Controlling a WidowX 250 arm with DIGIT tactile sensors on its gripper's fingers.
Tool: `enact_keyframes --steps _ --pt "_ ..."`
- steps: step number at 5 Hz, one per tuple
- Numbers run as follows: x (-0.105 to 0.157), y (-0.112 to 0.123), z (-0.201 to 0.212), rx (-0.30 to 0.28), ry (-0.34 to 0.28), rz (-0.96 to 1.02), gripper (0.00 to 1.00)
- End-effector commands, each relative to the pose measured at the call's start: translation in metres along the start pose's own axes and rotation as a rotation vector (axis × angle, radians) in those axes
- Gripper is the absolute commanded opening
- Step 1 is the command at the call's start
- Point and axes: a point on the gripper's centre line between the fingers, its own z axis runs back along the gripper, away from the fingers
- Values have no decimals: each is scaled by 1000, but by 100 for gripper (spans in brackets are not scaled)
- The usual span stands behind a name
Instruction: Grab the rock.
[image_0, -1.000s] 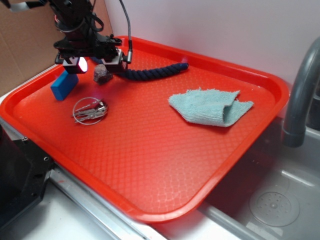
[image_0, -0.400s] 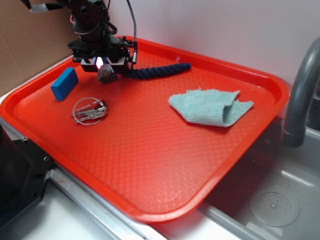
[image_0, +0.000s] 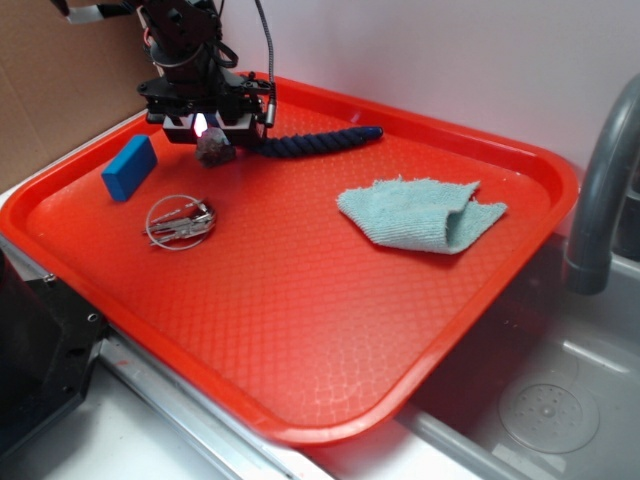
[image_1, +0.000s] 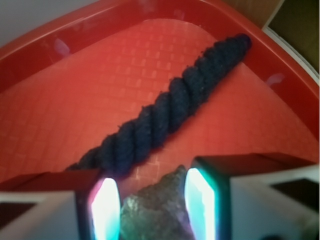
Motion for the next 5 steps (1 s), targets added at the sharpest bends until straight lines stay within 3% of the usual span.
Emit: enact_keyframes --steps 1,2,3,5 --pt "-1 -20 80 -50 100 -61 0" --pt "-18 -26 118 -114 144 -172 0" --pt "-36 -35 154 -202 255 -308 0" --pt "-64 -32 201 -309 279 -408 0"
